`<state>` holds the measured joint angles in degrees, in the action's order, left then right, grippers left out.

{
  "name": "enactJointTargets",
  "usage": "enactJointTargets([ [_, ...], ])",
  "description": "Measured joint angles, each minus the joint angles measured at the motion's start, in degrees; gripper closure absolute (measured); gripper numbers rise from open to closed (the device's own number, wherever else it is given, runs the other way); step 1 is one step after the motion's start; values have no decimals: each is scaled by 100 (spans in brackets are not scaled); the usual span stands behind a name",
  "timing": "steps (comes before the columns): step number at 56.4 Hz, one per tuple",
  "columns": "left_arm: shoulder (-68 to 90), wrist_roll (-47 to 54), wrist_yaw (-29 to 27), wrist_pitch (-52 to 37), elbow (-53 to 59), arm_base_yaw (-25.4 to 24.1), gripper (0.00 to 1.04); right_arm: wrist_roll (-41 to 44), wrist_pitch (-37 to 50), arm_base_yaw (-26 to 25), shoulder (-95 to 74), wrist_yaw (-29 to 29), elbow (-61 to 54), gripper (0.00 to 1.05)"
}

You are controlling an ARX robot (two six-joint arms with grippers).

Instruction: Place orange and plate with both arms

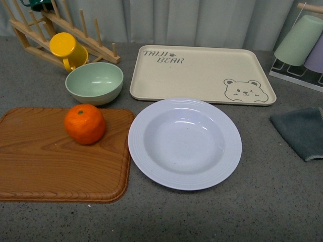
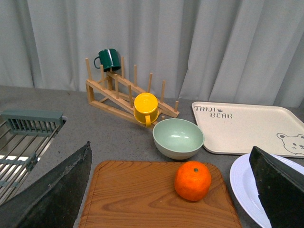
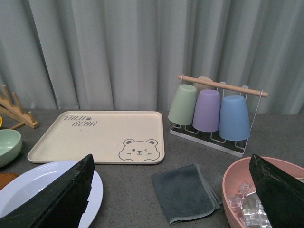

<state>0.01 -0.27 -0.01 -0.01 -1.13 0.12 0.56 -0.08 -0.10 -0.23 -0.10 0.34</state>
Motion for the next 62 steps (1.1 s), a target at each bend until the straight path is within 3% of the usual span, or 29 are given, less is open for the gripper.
enactJointTargets([
  [62,0,0,0,0,0,0,6,0,0,0,0,0,0,9],
])
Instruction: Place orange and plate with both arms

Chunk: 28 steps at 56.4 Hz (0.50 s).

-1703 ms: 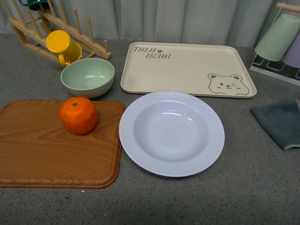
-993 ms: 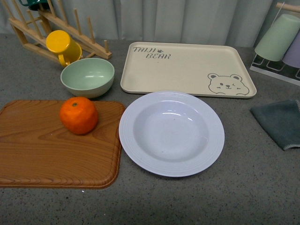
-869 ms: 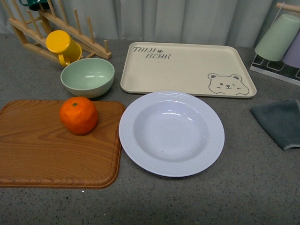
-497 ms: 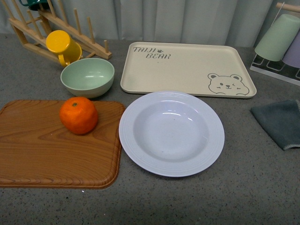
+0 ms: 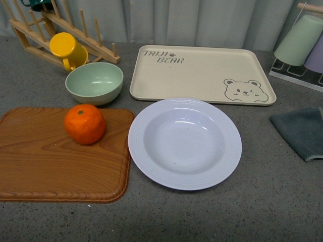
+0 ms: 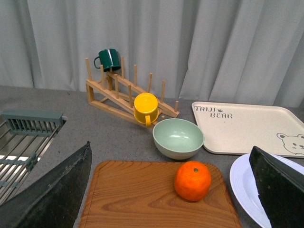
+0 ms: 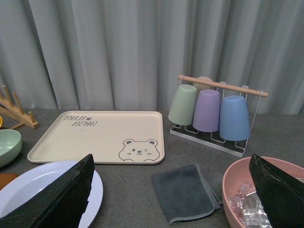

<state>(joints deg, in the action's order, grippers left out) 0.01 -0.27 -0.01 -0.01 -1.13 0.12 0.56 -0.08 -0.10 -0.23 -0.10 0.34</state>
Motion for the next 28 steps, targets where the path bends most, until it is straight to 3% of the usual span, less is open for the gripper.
enactJointTargets([
  [21,7,0,-48,4,-2,4,6,0,0,0,0,0,0,9],
  [24,284,-240,-1036,225,-72,280,6,0,0,0,0,-2,0,9],
  [28,1021,-538,-1698,13,-131,348,6,0,0,0,0,4,0,9],
])
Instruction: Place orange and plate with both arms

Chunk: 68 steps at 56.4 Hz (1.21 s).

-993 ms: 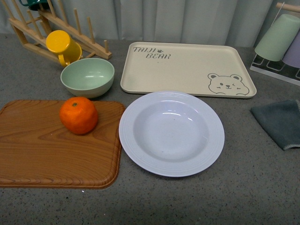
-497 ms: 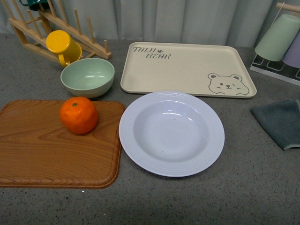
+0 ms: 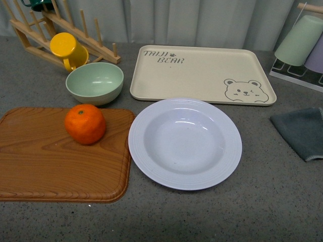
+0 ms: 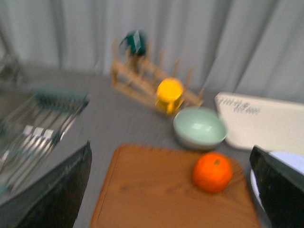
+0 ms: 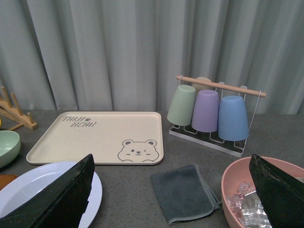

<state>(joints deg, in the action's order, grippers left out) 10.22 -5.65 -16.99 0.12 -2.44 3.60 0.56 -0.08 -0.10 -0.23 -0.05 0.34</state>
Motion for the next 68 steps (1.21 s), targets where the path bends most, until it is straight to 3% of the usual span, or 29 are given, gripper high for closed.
enactJointTargets([
  [16,4286,-514,1139,-2909,-839,-299,6,0,0,0,0,-15,0,9],
  [27,6937,-640,1679,-3998,-1473,-240,6,0,0,0,0,-15,0,9],
  [42,8950,-732,1974,-4249,-2441,-122,6,0,0,0,2,-15,0,9],
  [68,10188,-782,2280,-4155,-3534,223,6,0,0,0,0,-15,0,9],
])
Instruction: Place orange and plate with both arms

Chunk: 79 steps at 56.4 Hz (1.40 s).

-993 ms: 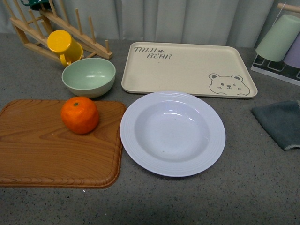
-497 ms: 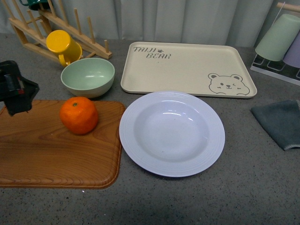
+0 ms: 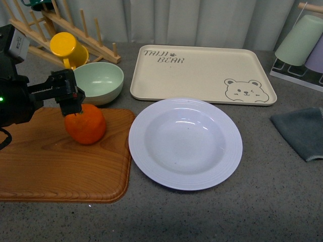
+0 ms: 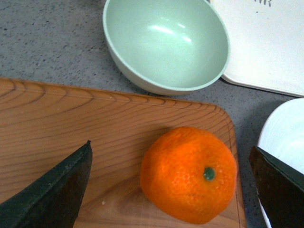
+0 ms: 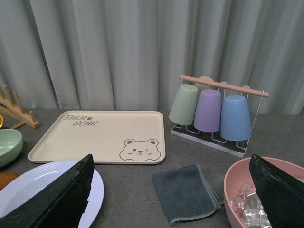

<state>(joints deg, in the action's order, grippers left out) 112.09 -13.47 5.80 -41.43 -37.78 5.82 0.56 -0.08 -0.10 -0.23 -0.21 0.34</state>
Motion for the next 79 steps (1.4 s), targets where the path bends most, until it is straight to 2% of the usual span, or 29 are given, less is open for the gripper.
enactJointTargets([
  [39,846,317,247,262,-382,297,6,0,0,0,0,0,0,9],
  [41,866,341,221,262,-382,299,8,0,0,0,0,0,0,9],
  [46,872,328,236,262,-385,299,22,0,0,0,0,0,0,9],
  [51,872,308,254,262,-387,297,31,0,0,0,2,0,0,9],
  [67,494,140,293,262,-361,391,34,0,0,0,2,0,0,9],
  [79,109,-127,173,321,-393,922,34,0,0,0,0,0,0,9],
])
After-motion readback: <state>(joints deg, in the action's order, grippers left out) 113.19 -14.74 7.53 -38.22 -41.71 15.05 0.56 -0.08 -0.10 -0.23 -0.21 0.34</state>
